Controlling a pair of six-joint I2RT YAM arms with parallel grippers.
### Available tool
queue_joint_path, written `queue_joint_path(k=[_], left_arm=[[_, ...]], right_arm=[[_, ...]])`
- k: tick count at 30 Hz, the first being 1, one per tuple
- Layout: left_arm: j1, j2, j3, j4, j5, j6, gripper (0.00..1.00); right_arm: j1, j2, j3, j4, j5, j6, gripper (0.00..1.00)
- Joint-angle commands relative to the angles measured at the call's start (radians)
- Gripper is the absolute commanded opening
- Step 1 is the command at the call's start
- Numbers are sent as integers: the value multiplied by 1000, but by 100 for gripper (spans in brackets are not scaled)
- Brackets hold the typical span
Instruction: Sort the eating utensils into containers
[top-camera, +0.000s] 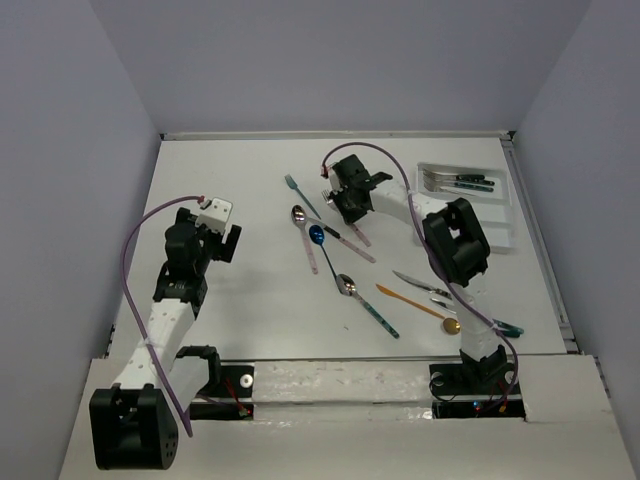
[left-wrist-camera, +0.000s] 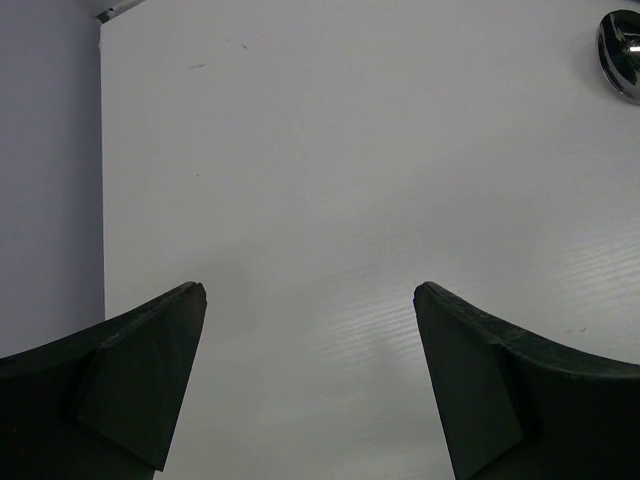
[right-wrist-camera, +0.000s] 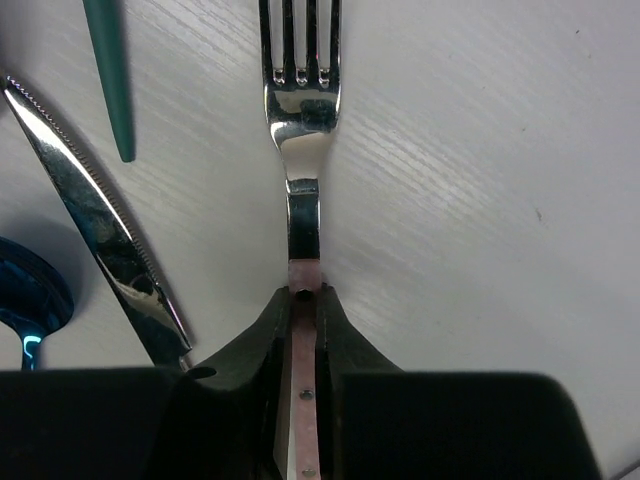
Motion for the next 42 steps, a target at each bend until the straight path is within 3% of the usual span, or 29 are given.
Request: queue_joint_path(k=[1, 5, 7, 10, 16, 21, 32, 42], left_arm=[[10, -5, -29, 70, 3, 12, 99], [12, -15, -59, 105, -5, 26, 99], [13, -31, -83, 127, -2, 37, 99], [12, -46, -114, 153, -2, 44, 99], [12, -77, -142, 179, -3, 58, 99], [12, -66, -158, 205, 1, 60, 99], [12, -86, -174, 211, -2, 69, 99], [13, -81, -172, 214, -9, 70, 99]], right_arm=[[-7, -35, 47, 39, 55, -130, 0], [-7, -231, -28, 218, 71, -287, 0], [-7, -360, -153, 411, 136, -490, 0], [-77, -469, -371, 606, 100, -865, 0], [-309, -451, -439, 627, 95, -1117, 0], [-467, -461, -533, 639, -96, -1366, 0], [-533, -290, -424, 636, -28, -1519, 2], [-607, -285, -415, 616, -37, -1551, 0]])
